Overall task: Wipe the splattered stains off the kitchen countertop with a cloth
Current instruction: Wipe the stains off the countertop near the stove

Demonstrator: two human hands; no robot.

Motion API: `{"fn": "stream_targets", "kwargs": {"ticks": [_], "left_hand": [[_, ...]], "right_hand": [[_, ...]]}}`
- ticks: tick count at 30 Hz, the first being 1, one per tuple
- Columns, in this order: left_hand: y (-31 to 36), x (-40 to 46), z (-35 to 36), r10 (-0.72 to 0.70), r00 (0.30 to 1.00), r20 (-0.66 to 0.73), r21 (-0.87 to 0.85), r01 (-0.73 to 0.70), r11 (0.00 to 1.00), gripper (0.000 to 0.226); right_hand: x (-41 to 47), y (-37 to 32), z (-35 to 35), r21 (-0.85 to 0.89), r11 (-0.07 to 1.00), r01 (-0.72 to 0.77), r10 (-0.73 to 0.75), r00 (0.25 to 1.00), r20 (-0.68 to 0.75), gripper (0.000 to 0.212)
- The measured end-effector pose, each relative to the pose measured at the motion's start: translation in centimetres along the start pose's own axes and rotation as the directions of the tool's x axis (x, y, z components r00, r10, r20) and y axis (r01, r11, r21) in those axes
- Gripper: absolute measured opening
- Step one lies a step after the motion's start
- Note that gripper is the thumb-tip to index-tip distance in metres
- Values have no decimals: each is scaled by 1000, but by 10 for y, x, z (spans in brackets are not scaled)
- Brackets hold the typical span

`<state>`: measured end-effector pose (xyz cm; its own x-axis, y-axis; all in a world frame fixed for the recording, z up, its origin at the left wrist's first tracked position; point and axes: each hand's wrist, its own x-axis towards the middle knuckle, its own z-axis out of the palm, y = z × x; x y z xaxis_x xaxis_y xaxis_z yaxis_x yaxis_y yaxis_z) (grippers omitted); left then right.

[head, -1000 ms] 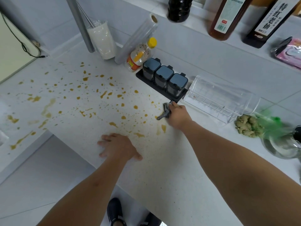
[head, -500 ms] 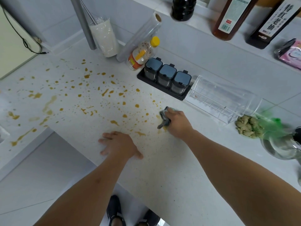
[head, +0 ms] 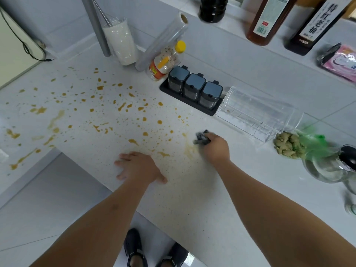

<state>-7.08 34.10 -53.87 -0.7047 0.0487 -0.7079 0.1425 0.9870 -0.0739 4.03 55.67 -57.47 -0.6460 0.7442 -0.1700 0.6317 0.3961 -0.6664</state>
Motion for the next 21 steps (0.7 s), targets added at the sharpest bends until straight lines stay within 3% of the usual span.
{"fn": "stream_targets", "kwargs": {"ticks": [2, 3, 5, 7, 8, 10, 14, 17, 19, 21], "left_hand": [[0, 0, 1, 1, 1000, -2, -1, -1, 1000, 170], [0, 0, 0, -2, 1000, -3, -5, 2, 1000, 170], [0, -1, -1, -10, 1000, -2, -15, 10, 1000, 169], [1, -1, -1, -12, 1000, -4, 2, 12, 1000, 168], [2, -1, 0, -7, 1000, -8, 15, 7, 1000, 168], [0, 1, 1, -1, 1000, -11, 22, 1, 1000, 168], [0, 4, 1, 32, 999, -5, 41, -32, 999, 162], [0, 3, 2, 36, 999, -11, 45, -36, 998, 163], [-1, 4, 3, 53, 998, -18, 40, -52, 998, 164], [-3, 5, 4, 62, 998, -22, 19, -61, 998, 165]], "right_hand": [[-5, -9, 3, 138, 989, -60, 68, 996, -49, 40], [-8, -14, 5, 125, 992, -21, 29, 997, -69, 39], [-19, -21, 16, 67, 979, 190, -189, 982, -24, 35], [-35, -19, 33, -89, 908, 409, -388, 902, 186, 41], [-43, -13, 38, -218, 849, 481, -414, 862, 292, 48], [-54, 4, 41, -407, 744, 530, -400, 841, 364, 59], [-47, 47, 7, -533, 729, 428, -301, 901, 312, 62], [-27, 79, -33, -593, 785, 179, -82, 979, 187, 59], [-21, 87, -49, -563, 827, 10, 63, 992, 109, 61], [-23, 77, -41, -517, 854, -54, 102, 993, 66, 63]]}}
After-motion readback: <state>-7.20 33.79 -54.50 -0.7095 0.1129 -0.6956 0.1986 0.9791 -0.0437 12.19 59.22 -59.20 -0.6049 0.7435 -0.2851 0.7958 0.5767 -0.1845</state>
